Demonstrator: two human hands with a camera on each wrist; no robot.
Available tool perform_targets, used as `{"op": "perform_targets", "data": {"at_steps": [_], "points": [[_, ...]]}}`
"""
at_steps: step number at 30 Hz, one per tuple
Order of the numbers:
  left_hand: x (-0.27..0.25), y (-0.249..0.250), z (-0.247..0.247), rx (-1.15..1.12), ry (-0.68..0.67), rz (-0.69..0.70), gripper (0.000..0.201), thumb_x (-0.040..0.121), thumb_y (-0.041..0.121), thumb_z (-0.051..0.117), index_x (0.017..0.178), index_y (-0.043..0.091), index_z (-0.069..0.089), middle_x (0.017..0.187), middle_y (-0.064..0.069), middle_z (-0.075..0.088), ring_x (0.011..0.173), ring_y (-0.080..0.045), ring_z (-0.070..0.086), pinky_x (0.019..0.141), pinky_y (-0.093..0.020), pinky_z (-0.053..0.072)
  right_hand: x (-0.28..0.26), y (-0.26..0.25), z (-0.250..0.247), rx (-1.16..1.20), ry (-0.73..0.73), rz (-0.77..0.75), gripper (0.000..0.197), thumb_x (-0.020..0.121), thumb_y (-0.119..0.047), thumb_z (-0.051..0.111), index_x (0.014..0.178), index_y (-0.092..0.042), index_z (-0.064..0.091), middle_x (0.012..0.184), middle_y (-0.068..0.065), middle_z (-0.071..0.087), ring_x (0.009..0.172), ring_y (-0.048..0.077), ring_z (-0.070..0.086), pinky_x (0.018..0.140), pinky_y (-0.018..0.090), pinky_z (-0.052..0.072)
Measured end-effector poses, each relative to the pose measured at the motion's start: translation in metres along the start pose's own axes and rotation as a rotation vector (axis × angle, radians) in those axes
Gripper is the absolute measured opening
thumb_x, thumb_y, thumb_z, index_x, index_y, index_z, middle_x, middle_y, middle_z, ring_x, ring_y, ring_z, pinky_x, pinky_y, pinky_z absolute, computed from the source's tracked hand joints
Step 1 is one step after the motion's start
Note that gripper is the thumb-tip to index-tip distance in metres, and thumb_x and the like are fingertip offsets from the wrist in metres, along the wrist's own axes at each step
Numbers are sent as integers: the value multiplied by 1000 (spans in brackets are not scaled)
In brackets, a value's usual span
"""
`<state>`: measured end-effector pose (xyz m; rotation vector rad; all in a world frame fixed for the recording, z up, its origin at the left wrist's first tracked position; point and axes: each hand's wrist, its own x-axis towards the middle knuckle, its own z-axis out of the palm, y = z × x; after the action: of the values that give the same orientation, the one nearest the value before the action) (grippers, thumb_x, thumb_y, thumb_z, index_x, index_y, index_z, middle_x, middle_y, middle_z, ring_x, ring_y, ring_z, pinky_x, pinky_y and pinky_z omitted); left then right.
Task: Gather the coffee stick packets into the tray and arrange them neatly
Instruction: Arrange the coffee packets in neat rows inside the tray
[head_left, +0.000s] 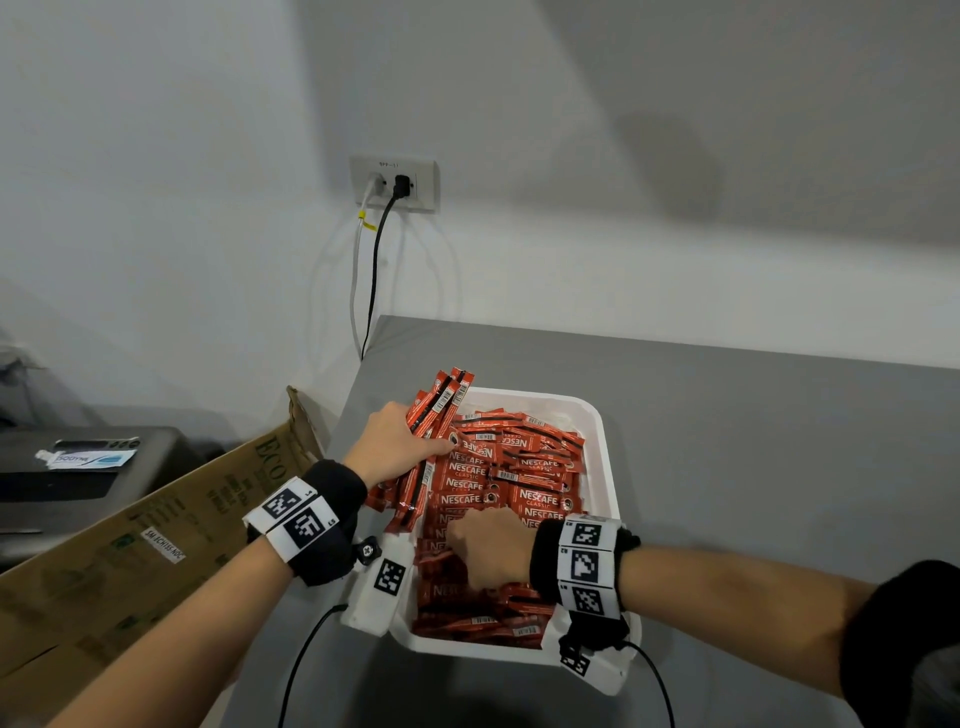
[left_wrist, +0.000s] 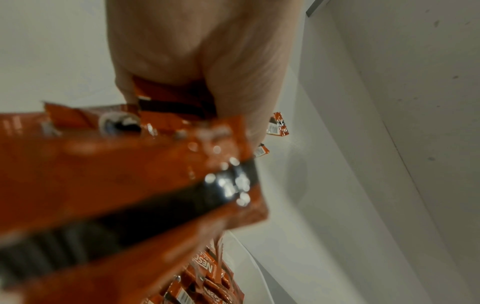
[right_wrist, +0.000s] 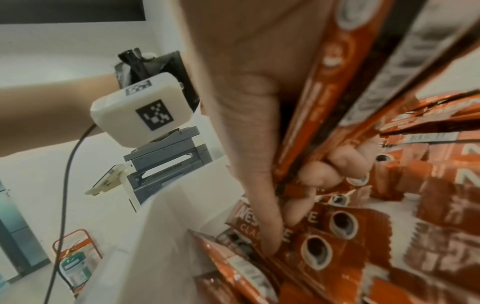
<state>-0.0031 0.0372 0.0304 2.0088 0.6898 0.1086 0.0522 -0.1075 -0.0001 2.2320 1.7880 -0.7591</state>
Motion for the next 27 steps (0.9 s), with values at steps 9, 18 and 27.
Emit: {"op": "perform_targets", "data": {"at_steps": [9, 18, 27], "points": [[0, 0, -1, 0, 1, 32, 16, 80, 20, 71, 88, 16, 58, 76, 7, 63, 65, -4, 61, 60, -14, 46, 6, 2, 2, 14, 65, 25, 16, 84, -14, 64, 90, -10, 50, 83, 5, 53, 75, 22, 51, 66, 31, 42], [-1, 0, 0, -12, -9, 23, 21, 80, 20, 71, 96, 13, 58, 78, 6, 63, 66, -5, 62, 61, -15, 47, 5, 5, 4, 14, 97, 51, 33, 84, -29, 67, 106, -6, 58, 101, 9, 66, 91, 27, 63, 69, 31, 45], [-4, -1, -1, 6, 11, 50, 16, 81, 19, 71, 78, 21, 55, 71, 7, 61, 59, -1, 58, 55, -11, 42, -2, 11, -13, -33, 196, 120, 7, 87, -12, 55, 90, -6, 54, 76, 3, 56, 67, 22, 52, 50, 26, 37]]}}
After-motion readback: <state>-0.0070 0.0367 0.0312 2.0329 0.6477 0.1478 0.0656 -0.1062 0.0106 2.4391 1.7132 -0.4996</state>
